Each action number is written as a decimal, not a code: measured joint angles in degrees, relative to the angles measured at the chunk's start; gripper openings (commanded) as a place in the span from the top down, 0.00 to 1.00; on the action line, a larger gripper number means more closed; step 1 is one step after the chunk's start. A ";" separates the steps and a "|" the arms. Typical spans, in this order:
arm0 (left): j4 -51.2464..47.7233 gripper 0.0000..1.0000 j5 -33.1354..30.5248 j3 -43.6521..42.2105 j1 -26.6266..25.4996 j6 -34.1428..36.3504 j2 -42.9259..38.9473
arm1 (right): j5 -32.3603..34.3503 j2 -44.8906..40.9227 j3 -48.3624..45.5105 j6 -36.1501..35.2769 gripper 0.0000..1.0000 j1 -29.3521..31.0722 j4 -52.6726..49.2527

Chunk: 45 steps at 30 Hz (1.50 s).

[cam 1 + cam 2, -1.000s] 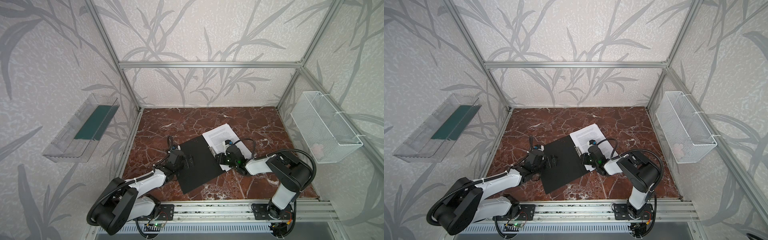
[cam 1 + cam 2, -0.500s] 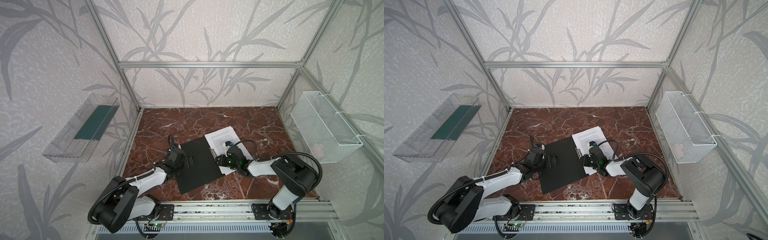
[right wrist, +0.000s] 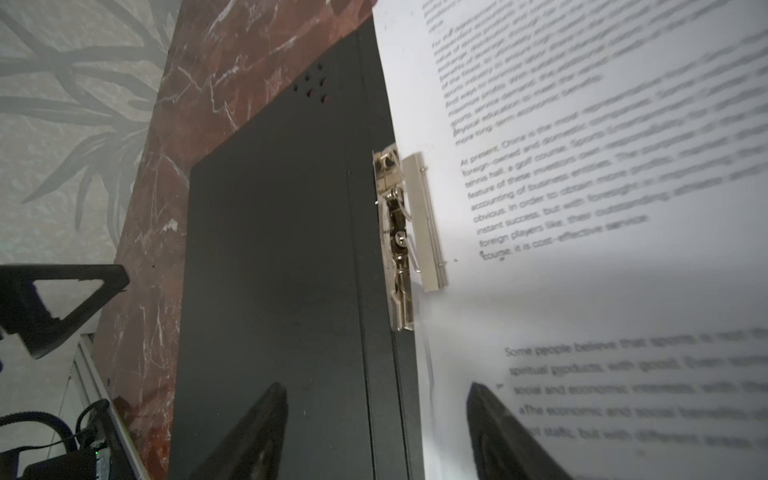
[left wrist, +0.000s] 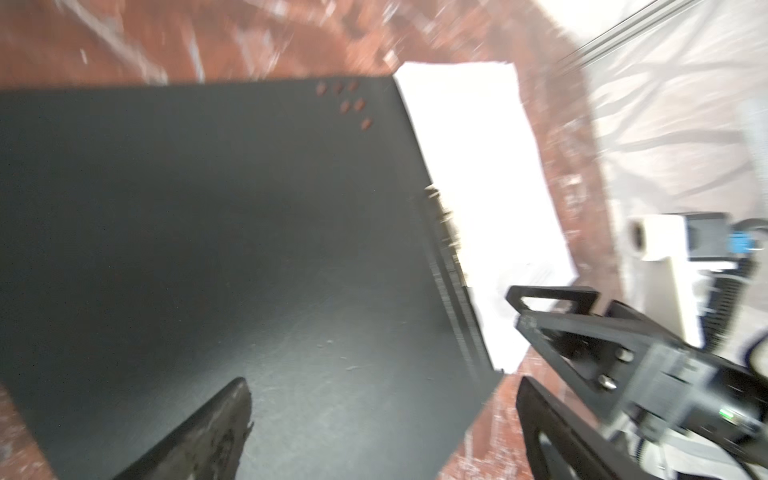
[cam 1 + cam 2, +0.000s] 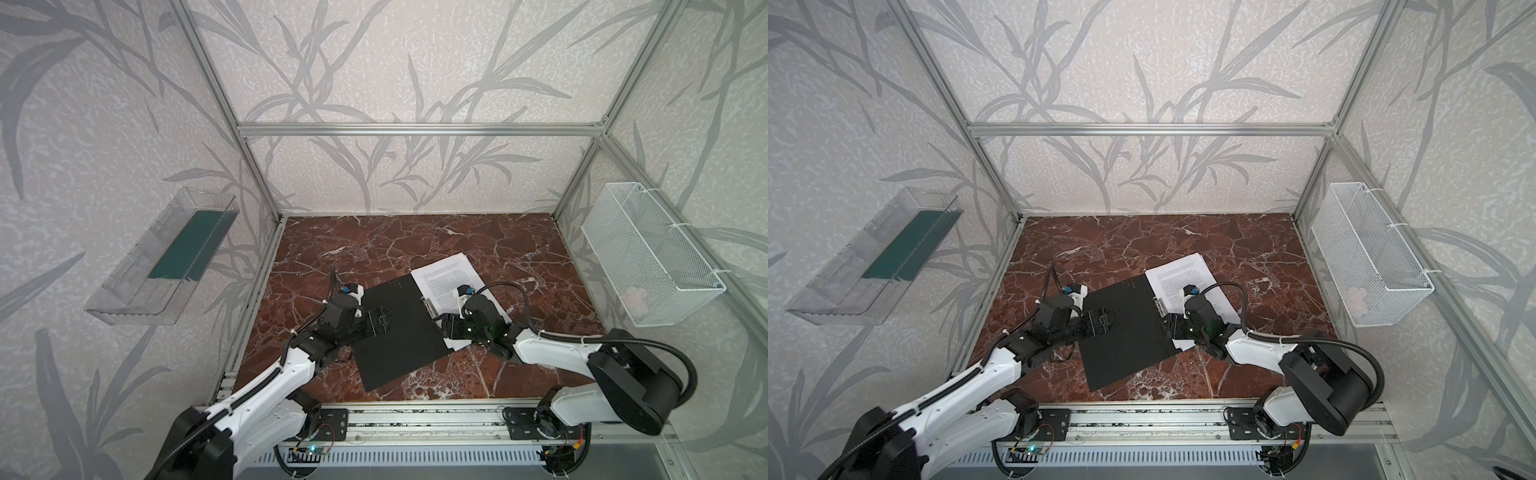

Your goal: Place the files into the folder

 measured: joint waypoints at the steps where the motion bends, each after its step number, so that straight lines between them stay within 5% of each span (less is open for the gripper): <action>1: -1.44 0.01 -0.94 -0.17 0.09 -0.59 -3.98 | 1.53 -1.97 1.38 -1.38 0.04 -0.24 -2.78; 8: -12.46 0.01 -5.81 -5.33 0.87 -5.97 -21.33 | 5.68 -5.88 10.10 -9.99 0.01 -12.44 -12.04; 13: -17.62 0.01 -6.40 -10.16 0.94 -9.38 -23.74 | 2.89 -0.98 9.90 -11.54 0.01 -25.31 -13.73; 19: -16.33 0.01 -5.27 -14.05 1.22 -10.91 -19.67 | -1.33 3.23 8.24 -12.52 0.00 -31.15 -14.64; 30: -6.91 0.01 -2.25 -15.67 1.36 -11.39 -12.81 | -13.92 13.88 10.40 -11.54 0.11 -34.21 -8.17; 38: -0.76 0.01 -2.71 -17.75 2.56 -11.69 -12.61 | -15.47 15.45 10.32 -10.34 0.14 -34.82 -3.96; 45: -7.06 0.01 -1.38 -13.00 2.84 -10.71 -15.15 | -14.21 15.41 10.21 -10.14 0.14 -34.18 -3.63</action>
